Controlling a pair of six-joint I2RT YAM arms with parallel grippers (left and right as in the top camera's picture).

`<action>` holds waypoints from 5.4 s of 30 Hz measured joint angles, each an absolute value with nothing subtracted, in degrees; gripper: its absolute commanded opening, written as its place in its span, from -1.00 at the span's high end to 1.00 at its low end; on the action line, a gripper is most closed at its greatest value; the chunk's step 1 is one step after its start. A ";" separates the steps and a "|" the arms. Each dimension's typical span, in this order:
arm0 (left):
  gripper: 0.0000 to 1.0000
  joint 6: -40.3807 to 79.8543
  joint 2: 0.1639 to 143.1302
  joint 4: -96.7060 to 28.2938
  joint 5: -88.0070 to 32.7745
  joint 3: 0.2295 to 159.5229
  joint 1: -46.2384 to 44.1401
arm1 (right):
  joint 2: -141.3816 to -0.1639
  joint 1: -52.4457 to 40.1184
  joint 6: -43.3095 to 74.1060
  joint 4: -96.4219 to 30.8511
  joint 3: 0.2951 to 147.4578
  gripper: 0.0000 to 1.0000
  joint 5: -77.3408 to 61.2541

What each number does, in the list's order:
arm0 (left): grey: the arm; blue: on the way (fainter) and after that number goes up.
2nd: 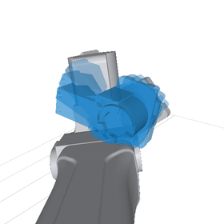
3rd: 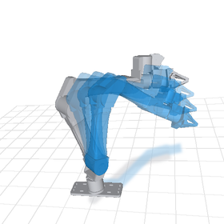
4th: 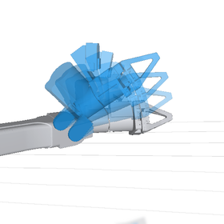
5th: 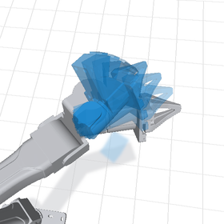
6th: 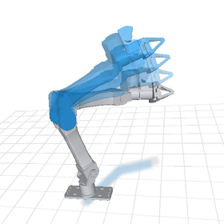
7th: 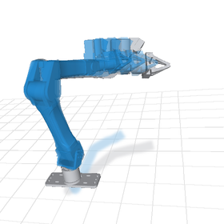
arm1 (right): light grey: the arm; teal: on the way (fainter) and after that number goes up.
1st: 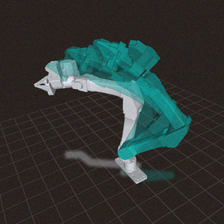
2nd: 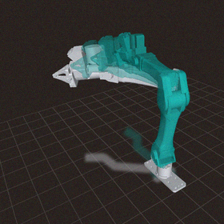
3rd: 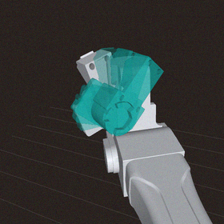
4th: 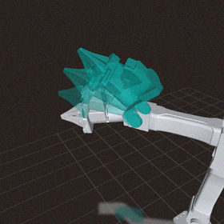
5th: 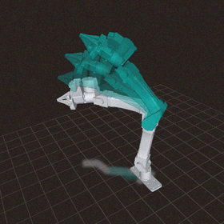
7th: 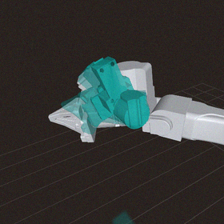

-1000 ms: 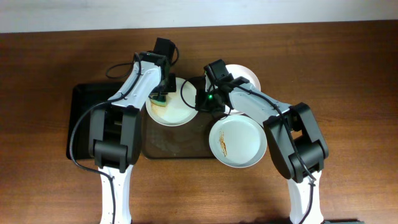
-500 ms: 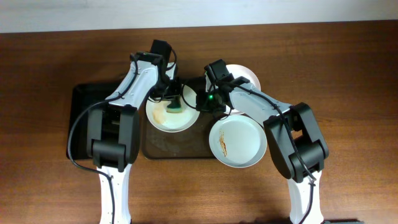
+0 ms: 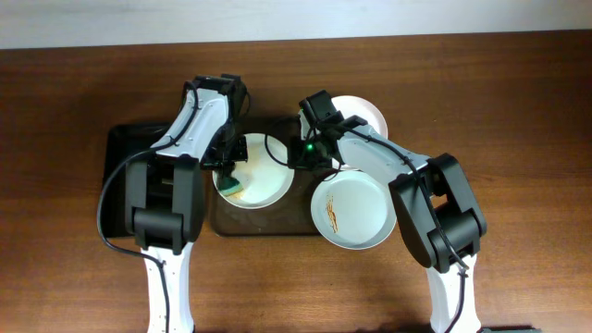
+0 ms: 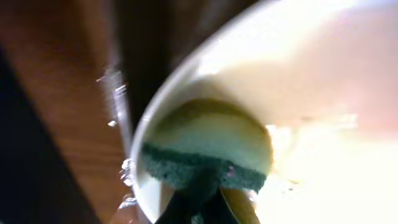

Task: Clean dirty plates on tray and stack at the side
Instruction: 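Scrub the left white plate with the sponge in the left gripper, then lift the left arm away and raise the plate with the right gripper, then carry the cleaned plate right and set it on the table, then grasp the light blue plate rim with the right gripper, drag it left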

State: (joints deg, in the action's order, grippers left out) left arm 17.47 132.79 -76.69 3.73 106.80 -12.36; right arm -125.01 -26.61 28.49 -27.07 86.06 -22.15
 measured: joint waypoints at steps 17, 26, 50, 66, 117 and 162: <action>0.98 20.69 132.73 -56.58 5.82 107.44 -13.91 | -125.01 -25.50 30.85 -26.76 86.08 0.92 -20.12; 0.98 23.42 134.58 -73.87 10.41 127.50 -15.22 | -125.01 -25.69 29.80 -27.42 86.02 0.92 -20.58; 0.98 23.44 134.69 -87.37 10.98 144.20 -11.77 | -123.20 -26.02 30.06 -41.41 87.31 0.92 -20.32; 0.98 23.44 134.69 -87.20 10.98 144.22 -11.11 | -108.90 -27.44 27.16 -60.88 93.23 0.92 6.72; 0.98 23.44 134.69 -85.73 8.86 144.20 -4.73 | -97.76 -0.40 26.30 -62.89 93.76 0.92 8.23; 0.98 23.44 134.69 -84.84 5.96 144.20 -6.42 | -102.94 -9.17 18.24 -59.09 66.70 0.46 -3.95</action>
State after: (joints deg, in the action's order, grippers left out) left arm 23.44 134.69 -84.84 5.96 144.20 -6.42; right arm -102.94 -9.17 18.24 -59.09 66.70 -3.95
